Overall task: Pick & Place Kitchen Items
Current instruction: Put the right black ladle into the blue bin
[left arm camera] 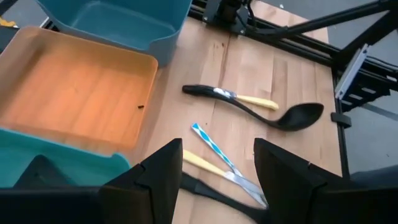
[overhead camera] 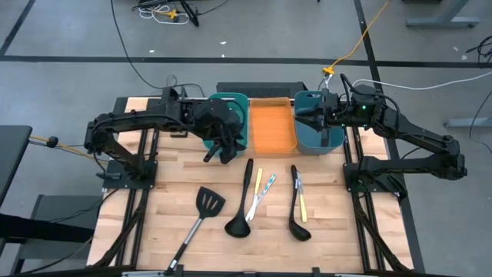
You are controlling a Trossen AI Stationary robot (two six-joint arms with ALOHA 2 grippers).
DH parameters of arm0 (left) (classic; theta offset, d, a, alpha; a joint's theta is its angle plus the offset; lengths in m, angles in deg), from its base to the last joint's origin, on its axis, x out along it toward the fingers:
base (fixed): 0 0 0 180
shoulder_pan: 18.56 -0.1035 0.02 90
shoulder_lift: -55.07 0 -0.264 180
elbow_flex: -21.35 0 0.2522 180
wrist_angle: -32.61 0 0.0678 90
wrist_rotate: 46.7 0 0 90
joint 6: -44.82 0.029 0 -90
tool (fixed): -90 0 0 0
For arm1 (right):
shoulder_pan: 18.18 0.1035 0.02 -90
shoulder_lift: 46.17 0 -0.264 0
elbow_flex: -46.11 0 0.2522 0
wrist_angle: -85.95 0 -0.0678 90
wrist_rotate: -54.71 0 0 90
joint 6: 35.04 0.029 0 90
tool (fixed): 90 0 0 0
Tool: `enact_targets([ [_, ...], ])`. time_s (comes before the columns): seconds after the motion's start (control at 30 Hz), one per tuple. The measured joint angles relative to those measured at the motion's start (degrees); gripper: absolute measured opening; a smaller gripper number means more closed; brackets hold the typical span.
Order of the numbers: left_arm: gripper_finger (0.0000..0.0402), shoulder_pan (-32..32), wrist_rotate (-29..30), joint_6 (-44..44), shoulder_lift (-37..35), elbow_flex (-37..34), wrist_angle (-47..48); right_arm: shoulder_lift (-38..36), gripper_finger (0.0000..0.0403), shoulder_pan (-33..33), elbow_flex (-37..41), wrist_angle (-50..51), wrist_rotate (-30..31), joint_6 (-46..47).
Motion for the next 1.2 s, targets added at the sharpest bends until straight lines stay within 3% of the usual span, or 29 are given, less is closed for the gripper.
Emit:
enact_targets([
  [0.4,0.0203,1.1,4.4,0.4,-6.6,0.0,4.6,-5.5,0.0164,0.3,0.0,2.9,0.1,2.5],
  [0.83,0.0203,1.7,7.4,1.5,-11.6,-0.3,7.0,-8.8,0.0180,0.5,0.0,11.0,-0.1,3.9],
  [1.2,0.0203,1.8,2.1,-0.3,-11.6,-13.6,-3.6,-8.8,0.0181,0.5,0.0,12.3,-0.9,2.4],
])
